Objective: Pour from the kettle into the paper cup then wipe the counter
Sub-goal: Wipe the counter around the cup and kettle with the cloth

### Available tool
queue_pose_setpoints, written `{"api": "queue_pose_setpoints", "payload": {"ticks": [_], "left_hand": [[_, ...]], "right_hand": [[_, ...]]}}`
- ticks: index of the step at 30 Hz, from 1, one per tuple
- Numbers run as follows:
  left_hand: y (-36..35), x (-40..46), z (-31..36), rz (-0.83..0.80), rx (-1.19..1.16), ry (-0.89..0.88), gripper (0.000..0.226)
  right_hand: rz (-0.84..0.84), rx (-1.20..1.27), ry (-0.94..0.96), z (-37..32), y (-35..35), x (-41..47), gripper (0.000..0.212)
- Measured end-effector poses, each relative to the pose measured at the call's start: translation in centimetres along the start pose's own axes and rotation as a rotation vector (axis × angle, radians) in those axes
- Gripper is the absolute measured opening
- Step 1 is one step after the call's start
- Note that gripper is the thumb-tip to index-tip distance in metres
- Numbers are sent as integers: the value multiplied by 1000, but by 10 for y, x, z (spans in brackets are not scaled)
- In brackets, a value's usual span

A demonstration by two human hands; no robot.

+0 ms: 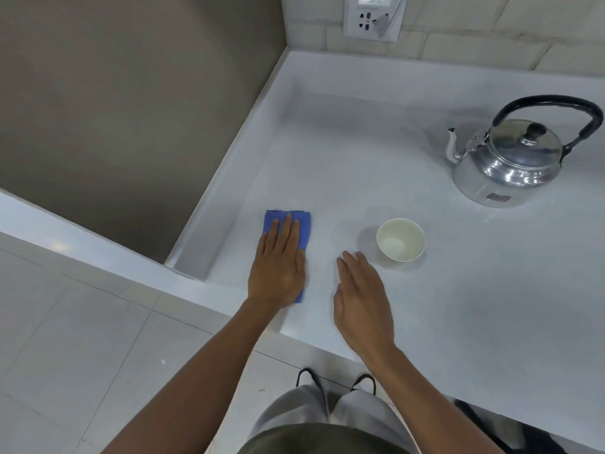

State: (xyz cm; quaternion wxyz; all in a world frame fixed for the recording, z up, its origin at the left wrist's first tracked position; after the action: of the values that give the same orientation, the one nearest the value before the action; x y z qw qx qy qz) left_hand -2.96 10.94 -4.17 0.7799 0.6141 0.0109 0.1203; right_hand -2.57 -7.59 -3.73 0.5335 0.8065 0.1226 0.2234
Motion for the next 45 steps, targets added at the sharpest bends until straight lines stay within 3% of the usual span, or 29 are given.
{"api": "queue_pose_setpoints", "payload": {"ticks": [7, 12, 18, 23, 32, 37, 41, 45], "left_hand": [[-4, -7, -2, 19, 45, 118, 63], [-7, -45, 39, 18, 67, 11, 60], [-13, 21, 34, -31, 28, -113, 61], [-9, 40, 5, -12, 49, -33, 59], [-6, -25, 8, 29, 45, 115, 63], [-10, 23, 11, 13, 93, 26, 60], [-17, 78, 17, -75, 74, 74, 62], [-26, 81, 50, -84, 83, -104, 65]], "right_hand": [[-36, -76, -24, 0, -3, 0, 54], [-39, -50, -32, 0, -3, 2, 59], [-45, -34, -35, 1, -5, 2, 54], [-41, -15, -38, 3, -3, 2, 55], [-47, -36, -15, 0, -2, 2, 57], [-31, -41, -3, 2, -2, 2, 55], [-10, 18, -27, 1, 0, 1, 50], [107, 180, -146, 1, 11, 1, 50]]}}
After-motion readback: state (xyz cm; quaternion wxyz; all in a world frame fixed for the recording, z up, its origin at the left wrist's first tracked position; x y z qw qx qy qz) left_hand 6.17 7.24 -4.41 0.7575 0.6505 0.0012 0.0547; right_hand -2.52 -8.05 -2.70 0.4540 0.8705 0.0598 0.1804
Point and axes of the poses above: each hand's wrist, its own x-axis towards the middle knuckle, its own y-axis out of the back of the hand, z = x × y, the point moved 3 cm from there along x, towards the middle knuckle, and after that the axes turned 4 degrees about z, right-handed, at the moved point
